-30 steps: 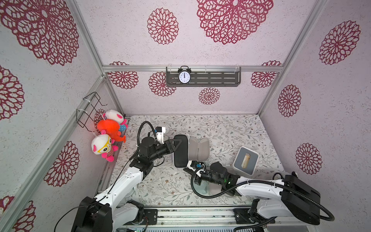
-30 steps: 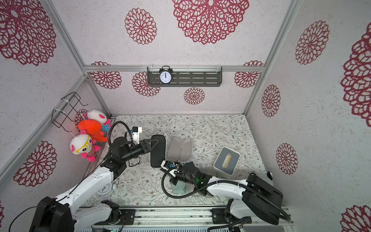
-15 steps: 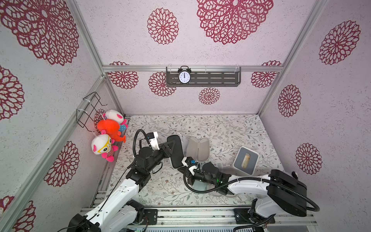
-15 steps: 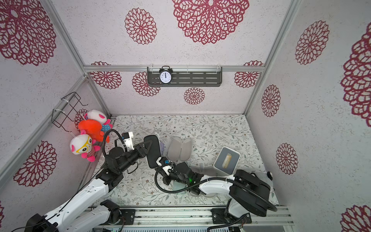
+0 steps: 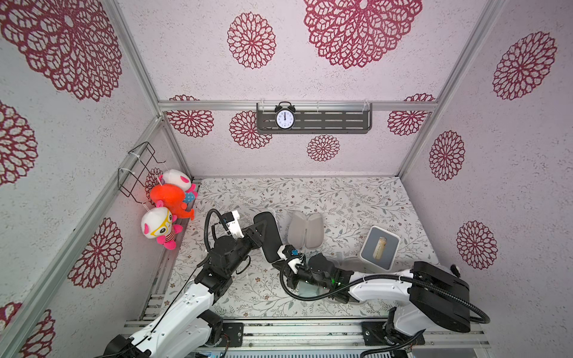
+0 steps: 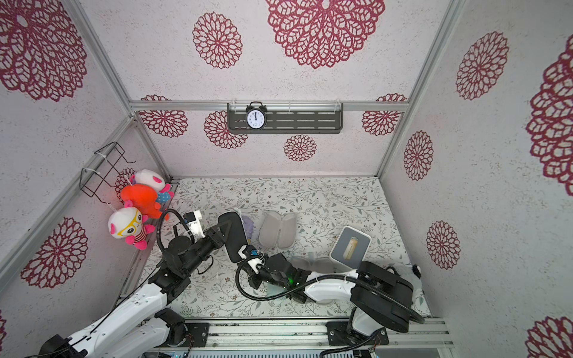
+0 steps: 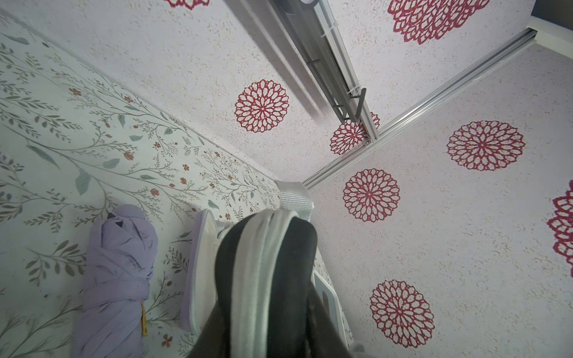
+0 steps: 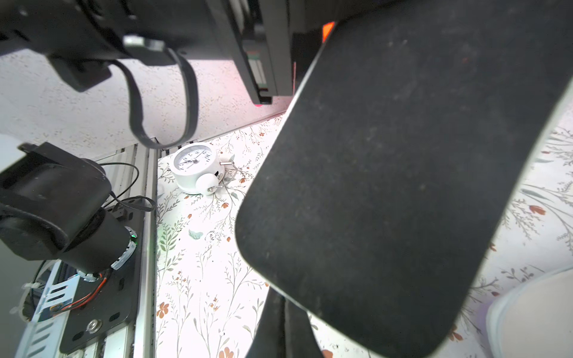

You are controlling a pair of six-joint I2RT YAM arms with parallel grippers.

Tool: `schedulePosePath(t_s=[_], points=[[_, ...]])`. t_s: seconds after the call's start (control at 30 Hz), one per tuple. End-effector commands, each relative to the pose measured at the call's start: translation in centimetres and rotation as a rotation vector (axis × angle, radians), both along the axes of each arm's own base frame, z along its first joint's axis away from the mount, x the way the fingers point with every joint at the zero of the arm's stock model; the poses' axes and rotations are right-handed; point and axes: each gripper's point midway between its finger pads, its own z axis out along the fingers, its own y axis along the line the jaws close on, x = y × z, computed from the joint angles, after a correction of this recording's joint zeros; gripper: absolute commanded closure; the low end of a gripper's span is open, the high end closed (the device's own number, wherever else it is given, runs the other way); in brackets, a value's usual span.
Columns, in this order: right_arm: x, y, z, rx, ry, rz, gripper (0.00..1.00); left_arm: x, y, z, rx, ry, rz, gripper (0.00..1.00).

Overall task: Put umbrellas into zippered umbrella sleeves
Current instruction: Zip the zipper on the umbrella sleeve.

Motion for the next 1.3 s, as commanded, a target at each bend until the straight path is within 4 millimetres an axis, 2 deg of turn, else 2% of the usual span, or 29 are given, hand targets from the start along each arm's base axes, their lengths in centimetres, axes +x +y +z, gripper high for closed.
schedulePosePath(t_s=[0.0,0.4,0.47,0.57,0.8,0.93,1.07,1.27], points=[[-0.1,1.9,6.0,0.193,-0.037,0.022,1.00,0.1,0.7,2.1,-0.033,-0.077,0.054,1.00],[-0.5,3.4,6.2,0.189,-0.035,0.041,1.00,0.2,1.7,1.1,-0.009,-0.032,0.115,1.00],[-1.9,4.3,6.4,0.193,-0.034,0.072,1.00,0.3,1.7,1.1,-0.011,-0.037,0.122,1.00],[-2.0,4.6,6.4,0.193,-0.023,0.064,1.00,0.6,2.0,0.8,0.008,-0.032,0.144,1.00],[-0.2,4.6,7.6,0.232,-0.008,-0.046,1.00,0.1,1.6,0.4,-0.015,-0.041,0.120,1.00],[1.1,4.4,9.4,0.298,-0.021,-0.113,1.00,-0.6,1.3,-0.1,-0.023,-0.053,0.120,1.00],[1.6,5.5,10.7,0.319,-0.033,-0.119,1.00,-0.8,1.7,-0.8,-0.012,-0.045,0.133,1.00],[2.6,6.7,11.4,0.340,-0.031,-0.151,1.00,-1.8,1.9,-1.3,-0.031,-0.046,0.118,1.00]])
